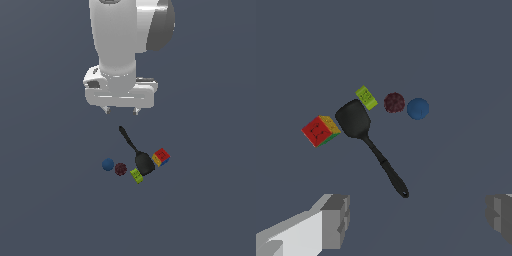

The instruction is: Pick up a designated object from a clutter of objects.

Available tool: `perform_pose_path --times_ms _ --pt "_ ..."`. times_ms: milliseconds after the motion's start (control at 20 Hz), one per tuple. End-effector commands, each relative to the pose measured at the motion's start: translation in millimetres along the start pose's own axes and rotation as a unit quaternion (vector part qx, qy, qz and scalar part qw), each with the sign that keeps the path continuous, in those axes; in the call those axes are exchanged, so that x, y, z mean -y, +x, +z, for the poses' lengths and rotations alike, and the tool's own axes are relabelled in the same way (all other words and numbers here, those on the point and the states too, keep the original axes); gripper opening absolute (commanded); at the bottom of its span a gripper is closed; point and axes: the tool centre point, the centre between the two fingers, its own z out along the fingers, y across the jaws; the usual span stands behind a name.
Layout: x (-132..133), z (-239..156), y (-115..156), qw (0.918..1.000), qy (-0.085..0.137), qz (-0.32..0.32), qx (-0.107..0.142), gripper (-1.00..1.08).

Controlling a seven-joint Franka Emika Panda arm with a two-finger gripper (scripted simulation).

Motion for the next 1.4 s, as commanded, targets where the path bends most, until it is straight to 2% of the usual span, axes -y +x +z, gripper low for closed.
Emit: perform_pose_path --times_ms 0,450,750,1350 --pt "0 0 0 1.0 0.0 0.0 0.0 1.0" --pt "6 1 0 0.9996 -0.013 -0.023 -0.006 1.0" --pt "6 3 1 0.9997 -0.012 -0.018 -0.006 1.0" --pt "7 22 17 0.9983 -0.006 0.058 -0.008 1.0"
